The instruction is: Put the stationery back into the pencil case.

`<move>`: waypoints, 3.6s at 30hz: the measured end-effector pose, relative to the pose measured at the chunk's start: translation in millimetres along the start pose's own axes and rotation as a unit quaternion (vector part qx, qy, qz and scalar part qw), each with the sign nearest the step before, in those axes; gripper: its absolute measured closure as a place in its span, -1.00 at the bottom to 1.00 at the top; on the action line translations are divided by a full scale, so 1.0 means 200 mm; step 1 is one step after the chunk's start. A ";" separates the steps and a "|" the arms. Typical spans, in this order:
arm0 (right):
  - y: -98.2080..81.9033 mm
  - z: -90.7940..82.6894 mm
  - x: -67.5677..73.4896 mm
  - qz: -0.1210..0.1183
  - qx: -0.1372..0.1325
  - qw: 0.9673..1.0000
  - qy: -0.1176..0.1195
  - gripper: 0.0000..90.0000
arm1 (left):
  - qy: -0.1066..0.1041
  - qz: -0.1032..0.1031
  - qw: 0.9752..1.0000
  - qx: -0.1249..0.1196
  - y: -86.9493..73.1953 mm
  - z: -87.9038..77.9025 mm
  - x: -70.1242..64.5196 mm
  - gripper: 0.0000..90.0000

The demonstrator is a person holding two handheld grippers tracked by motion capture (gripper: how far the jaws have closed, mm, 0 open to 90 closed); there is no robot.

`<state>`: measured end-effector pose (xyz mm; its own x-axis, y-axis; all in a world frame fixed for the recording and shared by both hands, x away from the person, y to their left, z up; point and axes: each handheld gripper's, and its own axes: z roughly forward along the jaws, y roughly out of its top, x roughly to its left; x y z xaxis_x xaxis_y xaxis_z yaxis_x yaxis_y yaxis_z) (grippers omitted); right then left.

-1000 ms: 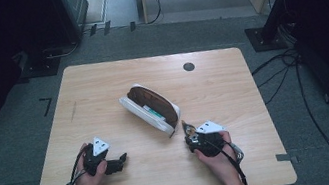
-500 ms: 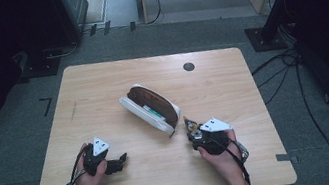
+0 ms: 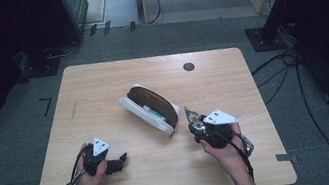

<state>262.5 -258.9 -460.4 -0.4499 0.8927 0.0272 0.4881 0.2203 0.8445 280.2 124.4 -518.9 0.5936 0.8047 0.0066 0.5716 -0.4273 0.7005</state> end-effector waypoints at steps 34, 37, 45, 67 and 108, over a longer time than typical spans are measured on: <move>0.35 0.07 0.12 -0.054 -0.041 0.996 0.052 -0.07 | -0.002 0.001 1.000 -0.001 0.00 0.00 0.00 -0.78; 0.38 0.10 0.13 -0.062 -0.038 0.996 0.059 -0.07 | -0.002 0.001 1.000 -0.002 0.00 0.00 0.00 -0.78; 0.42 0.21 0.14 -0.065 -0.035 0.993 0.091 -0.07 | -0.003 0.001 1.000 -0.002 0.00 0.00 0.00 -0.78; 0.37 0.40 0.14 -0.056 0.018 0.987 0.150 -0.07 | -0.004 0.002 1.000 -0.001 0.00 0.00 0.00 -0.78; 0.35 0.51 0.12 -0.036 0.133 0.974 0.180 -0.08 | -0.004 0.003 1.000 -0.001 0.00 0.00 0.00 -0.78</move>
<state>362.0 -182.1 -454.2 -0.6989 0.6869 0.1993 0.6011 0.4132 0.6840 279.8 123.8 -519.0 0.6011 0.7991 0.0045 0.5676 -0.4309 0.7016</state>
